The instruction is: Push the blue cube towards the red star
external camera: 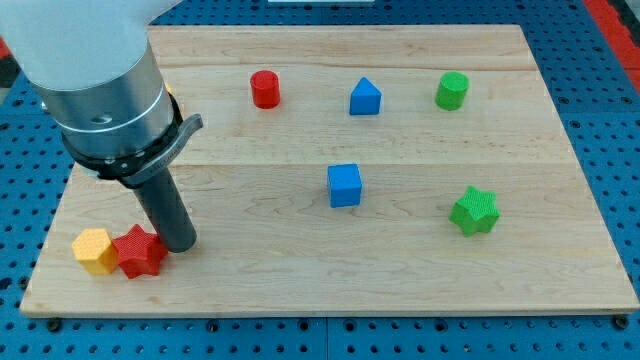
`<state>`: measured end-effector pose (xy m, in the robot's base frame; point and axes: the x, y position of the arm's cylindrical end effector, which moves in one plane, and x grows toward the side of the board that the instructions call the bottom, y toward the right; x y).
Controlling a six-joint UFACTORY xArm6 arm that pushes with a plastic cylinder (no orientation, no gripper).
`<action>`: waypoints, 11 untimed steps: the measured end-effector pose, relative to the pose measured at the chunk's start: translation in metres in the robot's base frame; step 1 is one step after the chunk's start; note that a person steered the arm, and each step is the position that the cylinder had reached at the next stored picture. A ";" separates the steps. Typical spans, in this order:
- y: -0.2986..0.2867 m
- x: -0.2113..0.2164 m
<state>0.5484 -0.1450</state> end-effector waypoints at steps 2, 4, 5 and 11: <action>0.132 0.007; 0.240 -0.022; 0.231 -0.043; 0.058 -0.044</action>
